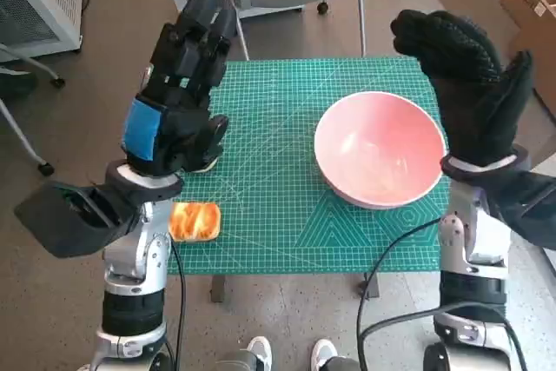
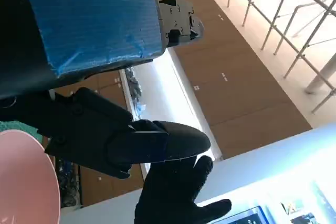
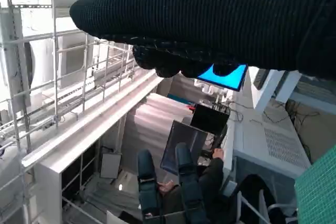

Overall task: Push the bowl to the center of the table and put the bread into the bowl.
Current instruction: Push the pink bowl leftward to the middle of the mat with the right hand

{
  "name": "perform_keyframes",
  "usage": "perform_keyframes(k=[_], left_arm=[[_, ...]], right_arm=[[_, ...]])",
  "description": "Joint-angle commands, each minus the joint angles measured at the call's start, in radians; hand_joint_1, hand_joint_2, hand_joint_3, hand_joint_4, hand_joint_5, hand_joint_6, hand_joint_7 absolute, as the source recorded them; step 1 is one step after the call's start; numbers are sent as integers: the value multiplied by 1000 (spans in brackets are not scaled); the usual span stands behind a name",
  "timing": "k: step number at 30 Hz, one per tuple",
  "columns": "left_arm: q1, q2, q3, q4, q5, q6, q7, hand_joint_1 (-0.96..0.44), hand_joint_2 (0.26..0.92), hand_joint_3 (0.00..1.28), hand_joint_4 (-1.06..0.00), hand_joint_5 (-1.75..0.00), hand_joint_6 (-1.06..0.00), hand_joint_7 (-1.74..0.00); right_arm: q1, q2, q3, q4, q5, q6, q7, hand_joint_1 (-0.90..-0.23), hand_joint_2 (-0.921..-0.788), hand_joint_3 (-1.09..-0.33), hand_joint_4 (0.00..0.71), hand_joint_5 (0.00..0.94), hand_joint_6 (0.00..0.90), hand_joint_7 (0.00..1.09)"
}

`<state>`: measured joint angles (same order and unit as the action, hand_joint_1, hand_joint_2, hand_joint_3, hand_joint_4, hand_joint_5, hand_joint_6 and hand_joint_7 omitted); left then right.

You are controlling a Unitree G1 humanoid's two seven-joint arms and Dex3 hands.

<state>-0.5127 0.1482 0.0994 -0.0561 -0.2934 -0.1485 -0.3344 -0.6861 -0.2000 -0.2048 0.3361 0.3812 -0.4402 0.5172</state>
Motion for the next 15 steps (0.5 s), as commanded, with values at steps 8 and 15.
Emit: perform_keyframes(k=[8,15], left_arm=[[3,-4,4,-2,-7,-6,3,-612,921,434,1,1,1,-265],[4,-6,6,-3,-11,-6,2,-613,921,434,1,1,1,-261]], right_arm=[[-45,-82,-94,240,7,-40,1,-680,-921,-749,217,3,340,4],[-115,-143,-151,489,-8,-79,-27,-679,-921,-740,213,11,321,7]])
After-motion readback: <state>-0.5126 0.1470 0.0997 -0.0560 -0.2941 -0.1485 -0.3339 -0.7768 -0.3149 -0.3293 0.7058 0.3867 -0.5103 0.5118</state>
